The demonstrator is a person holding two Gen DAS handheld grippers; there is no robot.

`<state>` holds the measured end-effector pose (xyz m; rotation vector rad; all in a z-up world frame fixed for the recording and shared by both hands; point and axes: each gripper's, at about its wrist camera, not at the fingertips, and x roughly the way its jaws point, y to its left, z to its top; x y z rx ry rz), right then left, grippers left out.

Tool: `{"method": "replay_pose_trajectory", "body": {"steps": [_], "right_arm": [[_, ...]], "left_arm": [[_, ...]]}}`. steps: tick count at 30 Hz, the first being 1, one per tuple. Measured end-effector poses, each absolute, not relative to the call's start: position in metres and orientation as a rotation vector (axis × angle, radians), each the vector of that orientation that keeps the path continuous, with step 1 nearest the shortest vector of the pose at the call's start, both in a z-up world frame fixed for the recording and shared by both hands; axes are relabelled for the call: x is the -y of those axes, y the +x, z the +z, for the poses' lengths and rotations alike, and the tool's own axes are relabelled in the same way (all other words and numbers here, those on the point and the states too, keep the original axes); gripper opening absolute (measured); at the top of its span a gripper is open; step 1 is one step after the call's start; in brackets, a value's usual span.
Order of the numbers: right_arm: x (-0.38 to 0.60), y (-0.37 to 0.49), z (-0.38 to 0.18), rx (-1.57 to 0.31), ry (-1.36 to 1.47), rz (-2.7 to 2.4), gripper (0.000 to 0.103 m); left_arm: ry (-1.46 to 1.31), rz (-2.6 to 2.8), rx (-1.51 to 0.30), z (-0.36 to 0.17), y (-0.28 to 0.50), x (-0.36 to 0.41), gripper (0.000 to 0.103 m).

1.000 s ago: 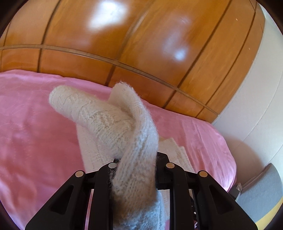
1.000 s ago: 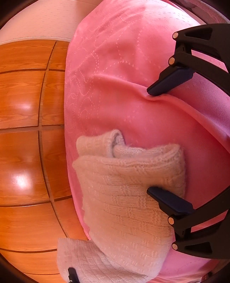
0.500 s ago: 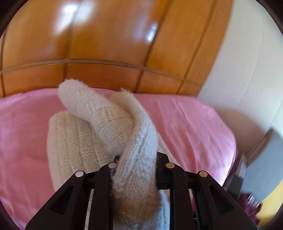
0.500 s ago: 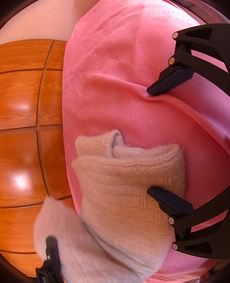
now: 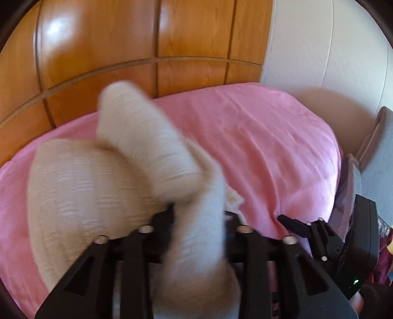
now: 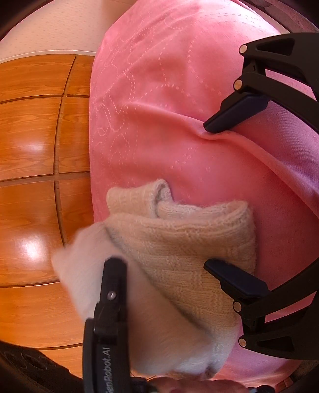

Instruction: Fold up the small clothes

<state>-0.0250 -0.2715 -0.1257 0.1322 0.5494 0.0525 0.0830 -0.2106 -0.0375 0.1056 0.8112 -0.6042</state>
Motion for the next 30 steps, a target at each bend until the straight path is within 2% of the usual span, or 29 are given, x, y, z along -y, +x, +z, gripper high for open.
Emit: {"method": "replay_pose_trajectory", "body": {"steps": [2,8,14,21,23,30], "right_arm": [[0.271,-0.026,-0.126,-0.55,0.13,0.056,0.101],[0.27,-0.03,-0.126,-0.536,0.13,0.056,0.101],[0.269,-0.032,-0.127,-0.529,0.129,0.049,0.101],[0.265,-0.033,-0.127,-0.532,0.127,0.033,0.101],[0.264,-0.033,-0.127,-0.532,0.126,0.028,0.101],[0.264,-0.032,-0.125,-0.542,0.126,0.014,0.101]], "left_arm": [[0.027,-0.672,-0.798,-0.031,0.076,0.206,0.054],[-0.094,-0.725,-0.669,-0.003,0.054,0.179,0.071],[-0.184,-0.476,-0.594,0.0,0.06,0.116,0.072],[-0.213,-0.155,-0.686,-0.033,0.088,0.054,0.072],[-0.194,-0.166,-0.732,-0.047,0.091,0.053,0.072],[0.064,-0.241,-0.712,-0.055,0.092,0.09,0.072]]}}
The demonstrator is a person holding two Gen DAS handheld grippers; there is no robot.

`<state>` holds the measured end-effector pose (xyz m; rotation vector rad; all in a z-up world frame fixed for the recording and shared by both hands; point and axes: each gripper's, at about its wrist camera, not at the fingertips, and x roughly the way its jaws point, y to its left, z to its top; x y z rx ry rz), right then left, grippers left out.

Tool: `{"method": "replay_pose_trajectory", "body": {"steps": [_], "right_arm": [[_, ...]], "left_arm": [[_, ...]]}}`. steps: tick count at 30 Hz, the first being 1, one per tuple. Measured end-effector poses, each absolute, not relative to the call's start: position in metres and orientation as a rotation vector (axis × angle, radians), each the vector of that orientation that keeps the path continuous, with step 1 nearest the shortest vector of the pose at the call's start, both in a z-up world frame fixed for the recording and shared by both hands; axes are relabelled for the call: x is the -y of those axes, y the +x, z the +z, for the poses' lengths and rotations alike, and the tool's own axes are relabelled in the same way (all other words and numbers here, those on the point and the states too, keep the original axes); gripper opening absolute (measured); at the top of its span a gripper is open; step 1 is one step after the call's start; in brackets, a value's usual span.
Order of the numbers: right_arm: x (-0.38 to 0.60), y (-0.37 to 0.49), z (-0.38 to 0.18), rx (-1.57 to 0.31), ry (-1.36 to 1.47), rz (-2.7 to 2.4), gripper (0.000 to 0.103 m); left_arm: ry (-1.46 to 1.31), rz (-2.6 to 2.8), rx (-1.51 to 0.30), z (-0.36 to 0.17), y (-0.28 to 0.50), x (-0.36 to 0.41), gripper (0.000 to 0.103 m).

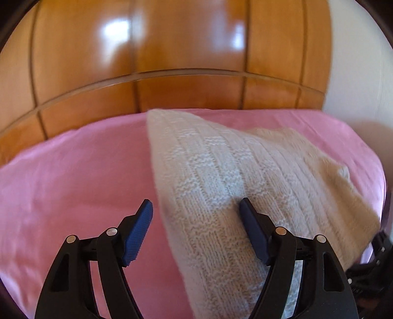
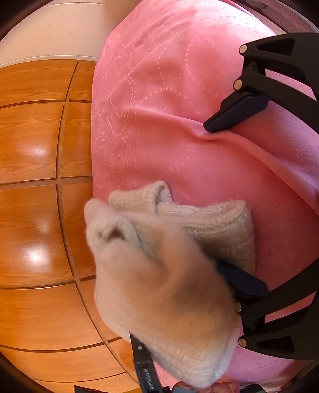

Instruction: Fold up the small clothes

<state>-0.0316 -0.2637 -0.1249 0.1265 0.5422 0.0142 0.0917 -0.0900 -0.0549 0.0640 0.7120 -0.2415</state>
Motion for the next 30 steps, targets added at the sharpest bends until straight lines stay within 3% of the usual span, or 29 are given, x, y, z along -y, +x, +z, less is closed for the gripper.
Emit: {"method": "replay_pose_trajectory", "body": {"steps": [5,23,30], "right_arm": [[0.264,-0.03,-0.123,-0.563,0.129,0.01,0.101],[0.274,-0.029,-0.117,-0.661,0.115,0.053,0.101],[0.313,-0.044,-0.088,-0.646,0.137,-0.117,0.101]], "left_arm": [[-0.057,-0.29,-0.771,-0.062,0.101,0.081,0.072],[0.024,-0.3,-0.706,-0.062,0.086,0.08,0.072],[0.015,-0.306,-0.695,-0.065,0.082,0.079,0.072]]}}
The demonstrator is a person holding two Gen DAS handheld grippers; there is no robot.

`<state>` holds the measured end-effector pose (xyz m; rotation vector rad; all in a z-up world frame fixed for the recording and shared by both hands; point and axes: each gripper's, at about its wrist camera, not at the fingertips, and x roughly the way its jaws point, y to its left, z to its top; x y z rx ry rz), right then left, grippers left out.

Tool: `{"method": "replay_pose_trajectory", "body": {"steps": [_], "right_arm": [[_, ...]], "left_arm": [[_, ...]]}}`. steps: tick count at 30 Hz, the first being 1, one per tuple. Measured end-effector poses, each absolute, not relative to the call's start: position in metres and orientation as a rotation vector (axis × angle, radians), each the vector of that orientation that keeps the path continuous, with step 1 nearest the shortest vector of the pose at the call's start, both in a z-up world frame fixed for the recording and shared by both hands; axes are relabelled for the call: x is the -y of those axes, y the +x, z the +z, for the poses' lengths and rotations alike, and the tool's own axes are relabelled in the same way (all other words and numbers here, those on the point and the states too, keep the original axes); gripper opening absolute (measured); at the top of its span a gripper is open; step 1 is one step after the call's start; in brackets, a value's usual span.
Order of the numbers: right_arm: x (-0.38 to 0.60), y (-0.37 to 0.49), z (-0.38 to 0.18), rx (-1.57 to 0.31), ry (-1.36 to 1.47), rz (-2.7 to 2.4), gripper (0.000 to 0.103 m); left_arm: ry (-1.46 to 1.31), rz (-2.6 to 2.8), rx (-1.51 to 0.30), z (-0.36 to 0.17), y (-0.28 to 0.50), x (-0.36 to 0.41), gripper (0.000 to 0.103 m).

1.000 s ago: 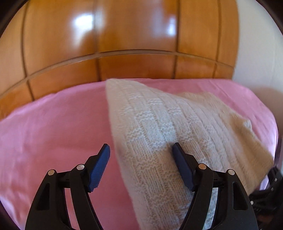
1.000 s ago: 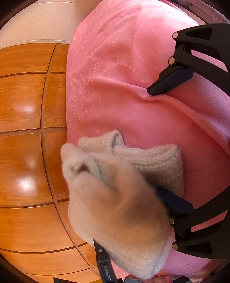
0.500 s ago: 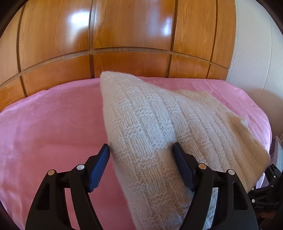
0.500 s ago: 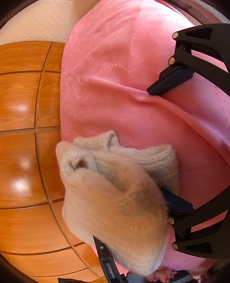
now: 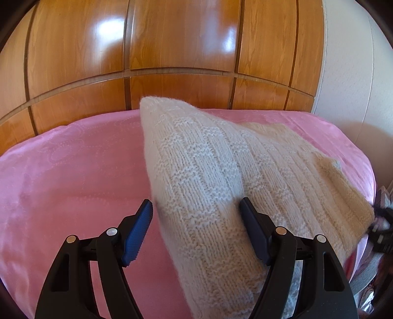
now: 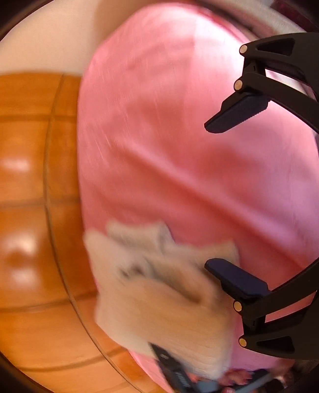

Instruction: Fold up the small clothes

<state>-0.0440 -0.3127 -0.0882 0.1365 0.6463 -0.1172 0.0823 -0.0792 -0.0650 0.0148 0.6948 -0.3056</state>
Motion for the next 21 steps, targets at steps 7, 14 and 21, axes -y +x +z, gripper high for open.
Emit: {"method": "replay_pose_trajectory", "body": {"steps": [7,14,21], "right_arm": [[0.267,-0.037,-0.022,-0.445,-0.055,-0.045,0.101],[0.241,0.051,-0.051,-0.58,-0.045,-0.049,0.101],[0.298,0.038,-0.099,-0.594,0.207,-0.146,0.101]], "left_arm": [[-0.054,-0.317,-0.7,-0.068,0.082,0.074,0.072],[-0.033,-0.323,-0.693,-0.068,0.079,0.073,0.072],[-0.097,-0.387,-0.717,-0.049,0.074,0.067,0.075]]}}
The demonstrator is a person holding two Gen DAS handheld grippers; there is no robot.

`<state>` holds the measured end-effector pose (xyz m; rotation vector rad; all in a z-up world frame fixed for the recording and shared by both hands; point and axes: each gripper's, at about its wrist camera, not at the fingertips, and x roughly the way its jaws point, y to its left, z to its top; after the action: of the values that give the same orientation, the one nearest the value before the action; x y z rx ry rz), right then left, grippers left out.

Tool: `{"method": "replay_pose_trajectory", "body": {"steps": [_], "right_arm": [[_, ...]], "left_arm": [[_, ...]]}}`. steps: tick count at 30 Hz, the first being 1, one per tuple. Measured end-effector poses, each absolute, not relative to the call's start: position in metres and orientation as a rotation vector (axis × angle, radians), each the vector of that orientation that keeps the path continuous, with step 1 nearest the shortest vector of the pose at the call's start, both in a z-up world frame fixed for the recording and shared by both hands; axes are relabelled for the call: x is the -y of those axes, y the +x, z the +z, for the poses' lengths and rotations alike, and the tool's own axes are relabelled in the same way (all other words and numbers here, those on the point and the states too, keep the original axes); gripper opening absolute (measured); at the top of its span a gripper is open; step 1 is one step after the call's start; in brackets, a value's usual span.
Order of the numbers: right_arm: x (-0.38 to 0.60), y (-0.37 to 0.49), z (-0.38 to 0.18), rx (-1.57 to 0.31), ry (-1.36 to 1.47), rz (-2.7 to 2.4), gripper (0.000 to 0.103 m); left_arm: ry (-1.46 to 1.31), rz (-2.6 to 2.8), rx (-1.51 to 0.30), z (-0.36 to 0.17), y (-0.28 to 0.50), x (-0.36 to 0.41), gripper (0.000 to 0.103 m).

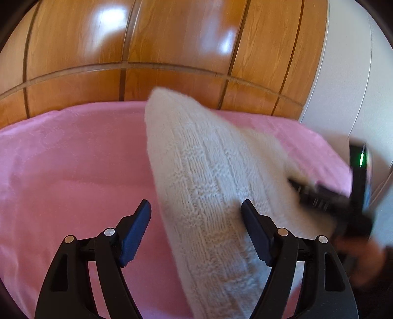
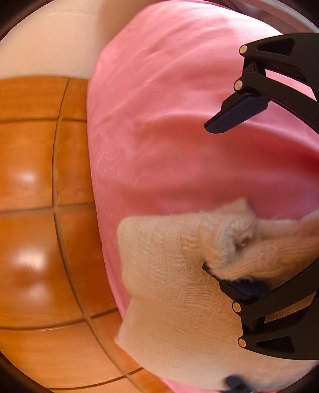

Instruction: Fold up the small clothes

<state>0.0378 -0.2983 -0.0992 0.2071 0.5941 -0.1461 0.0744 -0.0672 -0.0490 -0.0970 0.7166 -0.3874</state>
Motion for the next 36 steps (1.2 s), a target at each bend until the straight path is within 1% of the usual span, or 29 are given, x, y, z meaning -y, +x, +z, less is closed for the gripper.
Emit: {"method": "replay_pose_trajectory", "body": {"steps": [5,7,8,10,14,20,21,22,23,25,27,30,36], "right_arm": [[0.303,0.031,-0.103,-0.564,0.279,-0.134,0.101],[0.305,0.03,-0.105,-0.554,0.31,-0.125,0.101],[0.306,0.032,-0.105,-0.553,0.324,-0.117,0.101],[0.306,0.027,-0.105,-0.562,0.368,-0.086,0.101],[0.299,0.037,-0.099,-0.589,0.38,-0.037,0.101],[0.299,0.04,-0.1,-0.616,0.393,-0.011,0.101],[0.3,0.039,-0.1,-0.63,0.401,-0.011,0.101],[0.302,0.039,-0.098,-0.655,0.416,-0.011,0.101],[0.303,0.039,-0.096,-0.673,0.426,-0.009,0.101],[0.305,0.038,-0.093,-0.71,0.445,0.002,0.101],[0.306,0.034,-0.088,-0.726,0.444,-0.001,0.101],[0.302,0.028,-0.082,-0.739,0.412,-0.012,0.101],[0.291,0.021,-0.073,-0.749,0.346,-0.005,0.101]], "left_arm": [[0.036,-0.321,-0.664,-0.023,0.103,0.092,0.075],[0.127,-0.254,-0.689,-0.026,0.128,0.107,0.075],[0.168,-0.226,-0.713,-0.032,0.138,0.112,0.079],[0.179,-0.191,-0.742,-0.045,0.153,0.112,0.08],[0.102,-0.186,-0.716,-0.066,0.149,0.093,0.081],[0.047,-0.228,-0.666,-0.063,0.136,0.081,0.081],[0.015,-0.241,-0.657,-0.059,0.13,0.077,0.087],[-0.017,-0.244,-0.657,-0.058,0.126,0.072,0.091],[-0.074,-0.252,-0.668,-0.056,0.12,0.063,0.094],[-0.173,-0.277,-0.696,-0.059,0.115,0.05,0.095],[-0.285,-0.296,-0.73,-0.064,0.107,0.035,0.097],[-0.381,-0.315,-0.77,-0.071,0.099,0.022,0.098],[-0.382,-0.351,-0.808,-0.073,0.09,0.022,0.098]]}}
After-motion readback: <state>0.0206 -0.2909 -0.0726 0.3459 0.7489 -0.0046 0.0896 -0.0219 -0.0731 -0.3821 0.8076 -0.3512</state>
